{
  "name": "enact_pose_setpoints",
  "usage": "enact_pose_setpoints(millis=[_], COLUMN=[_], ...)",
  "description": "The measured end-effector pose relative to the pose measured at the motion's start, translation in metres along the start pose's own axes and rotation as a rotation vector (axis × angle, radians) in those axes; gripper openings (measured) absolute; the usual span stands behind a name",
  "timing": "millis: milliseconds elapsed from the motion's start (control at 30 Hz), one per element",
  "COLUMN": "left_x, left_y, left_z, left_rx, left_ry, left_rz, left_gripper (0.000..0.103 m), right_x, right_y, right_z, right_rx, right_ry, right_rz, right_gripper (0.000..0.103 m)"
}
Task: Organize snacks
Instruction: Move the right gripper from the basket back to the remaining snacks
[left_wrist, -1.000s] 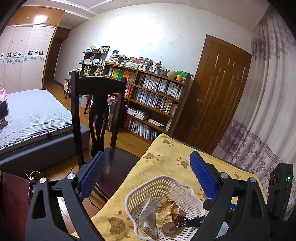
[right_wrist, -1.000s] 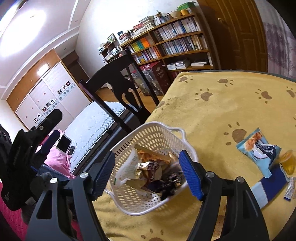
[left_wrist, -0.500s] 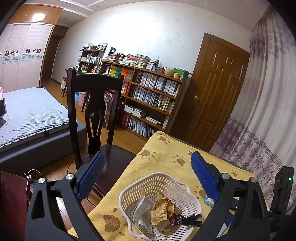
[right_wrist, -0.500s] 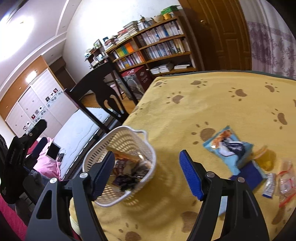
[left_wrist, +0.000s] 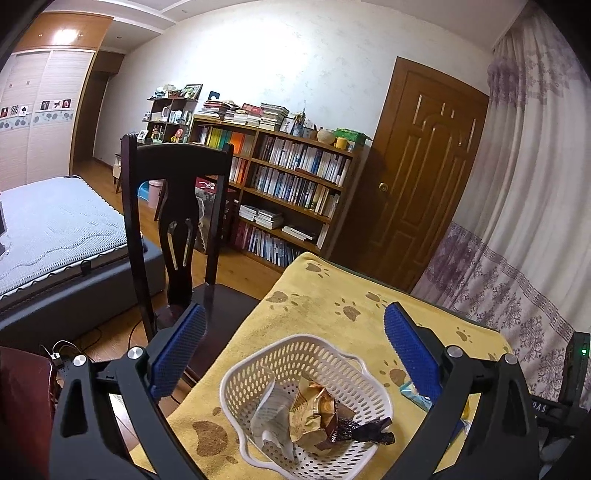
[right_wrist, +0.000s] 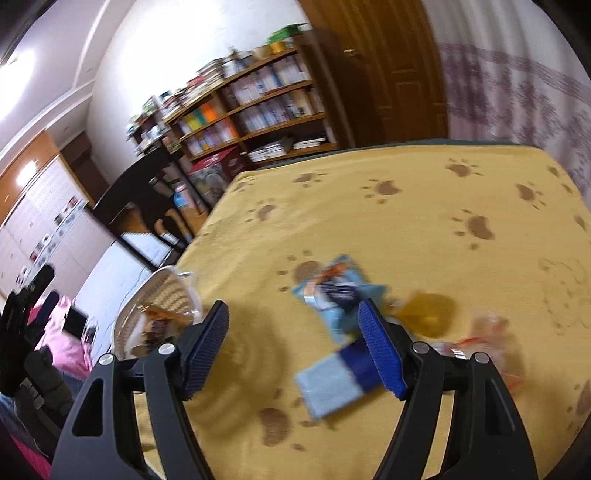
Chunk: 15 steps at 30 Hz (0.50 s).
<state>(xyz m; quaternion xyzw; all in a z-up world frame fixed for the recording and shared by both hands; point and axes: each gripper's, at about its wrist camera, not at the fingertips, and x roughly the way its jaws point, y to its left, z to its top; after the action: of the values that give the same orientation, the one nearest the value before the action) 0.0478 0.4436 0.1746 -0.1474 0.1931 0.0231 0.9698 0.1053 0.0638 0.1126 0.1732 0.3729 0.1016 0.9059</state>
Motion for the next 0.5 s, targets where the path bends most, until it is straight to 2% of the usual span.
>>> enact_pose_setpoints(millis=[200,500], left_x=[0.008,0.013], left_y=[-0.008,-0.02], left_z=[-0.004,-0.012], left_rx=[0.018,0.042], left_ry=[0.024,0.046], left_rz=[-0.008,-0.017], left_gripper=[0.099,0.1], right_x=[-0.017,-0.023], right_y=[-0.049,-0.092], right_z=[-0.002,-0.013], right_rx=[0.07,0.058], right_ry=[-0.023,-0.028], right_rz=[-0.061,-0.192], right_gripper=[0.073,0.077])
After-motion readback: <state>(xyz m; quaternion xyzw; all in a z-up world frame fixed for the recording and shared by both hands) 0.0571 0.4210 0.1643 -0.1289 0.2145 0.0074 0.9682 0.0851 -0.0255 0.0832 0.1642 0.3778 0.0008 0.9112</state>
